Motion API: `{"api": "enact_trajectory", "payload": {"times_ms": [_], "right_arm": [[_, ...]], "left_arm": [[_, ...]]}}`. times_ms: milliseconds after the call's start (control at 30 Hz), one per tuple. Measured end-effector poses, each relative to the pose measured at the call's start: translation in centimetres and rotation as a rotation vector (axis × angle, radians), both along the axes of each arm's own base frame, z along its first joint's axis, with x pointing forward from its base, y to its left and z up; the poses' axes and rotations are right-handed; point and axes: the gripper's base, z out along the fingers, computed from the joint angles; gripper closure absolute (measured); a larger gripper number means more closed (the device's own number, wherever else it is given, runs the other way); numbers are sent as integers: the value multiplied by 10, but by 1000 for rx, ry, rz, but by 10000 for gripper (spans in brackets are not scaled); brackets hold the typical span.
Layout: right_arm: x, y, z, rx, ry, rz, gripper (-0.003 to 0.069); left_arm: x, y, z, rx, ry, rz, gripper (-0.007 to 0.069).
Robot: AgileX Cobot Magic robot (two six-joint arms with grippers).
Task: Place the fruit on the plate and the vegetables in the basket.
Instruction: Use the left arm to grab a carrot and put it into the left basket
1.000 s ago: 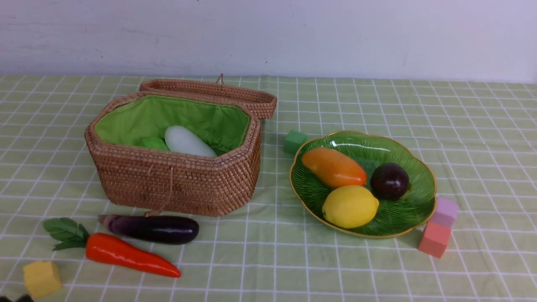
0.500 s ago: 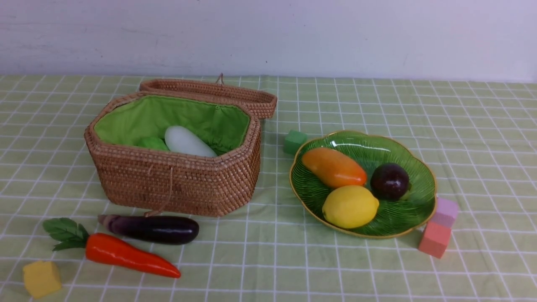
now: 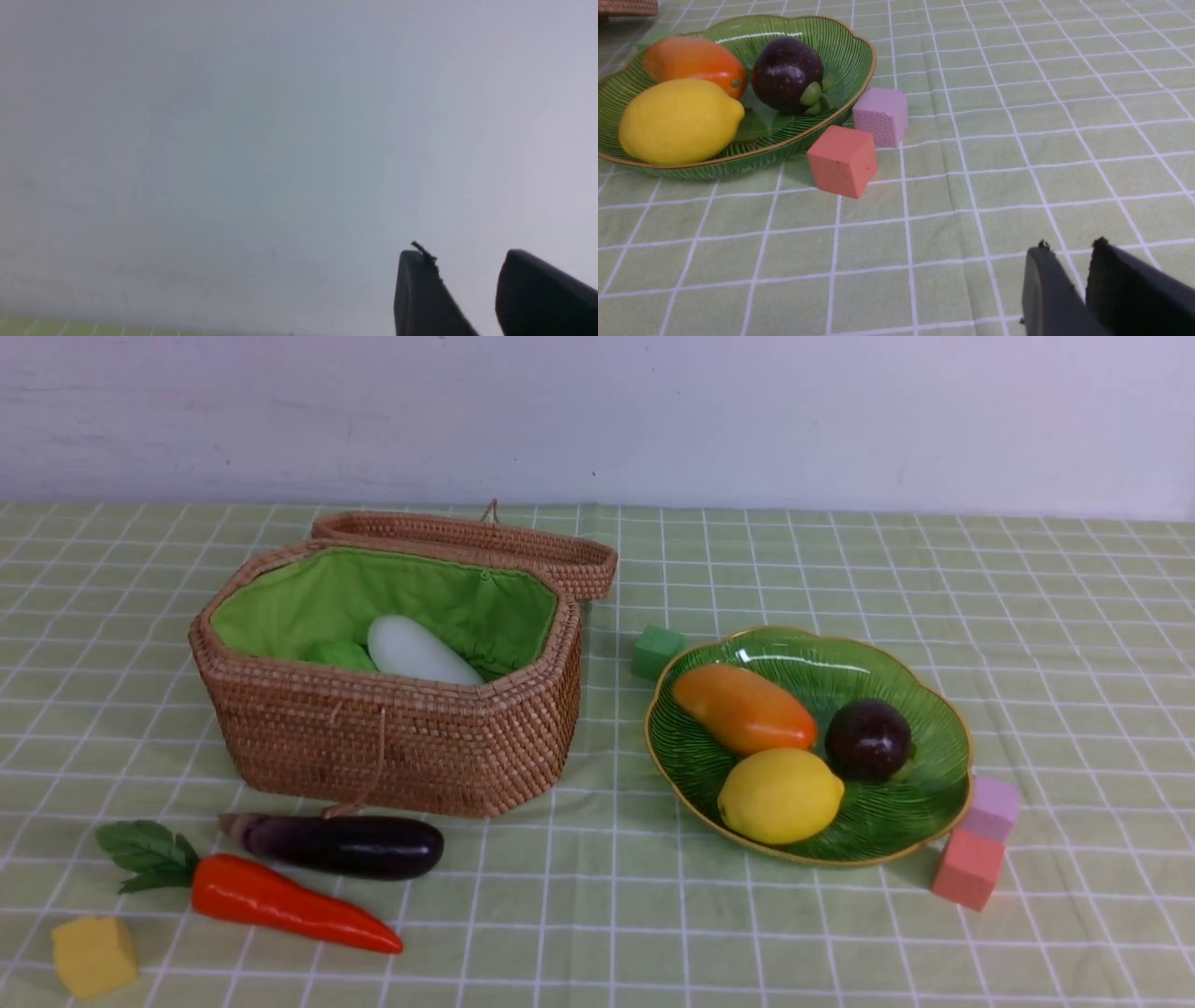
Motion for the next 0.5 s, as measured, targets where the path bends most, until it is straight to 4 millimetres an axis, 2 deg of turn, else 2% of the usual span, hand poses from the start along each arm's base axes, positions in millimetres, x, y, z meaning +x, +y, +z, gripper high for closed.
{"api": "enact_trajectory", "payload": {"times_ms": [133, 267, 433, 467, 500], "right_arm": [[0, 0, 0, 0, 0, 0, 508], [0, 0, 0, 0, 0, 0, 502], [0, 0, 0, 0, 0, 0, 495], [0, 0, 0, 0, 0, 0, 495], [0, 0, 0, 0, 0, 0, 493]], "left_arm": [[36, -5, -8, 42, 306, 6, 386], [69, -8, -30, 99, 546, 17, 386], [112, -19, -62, -6, 820, -13, 386], [116, -20, -66, -9, 843, -15, 386], [128, -25, -77, -43, 946, -27, 386]]}}
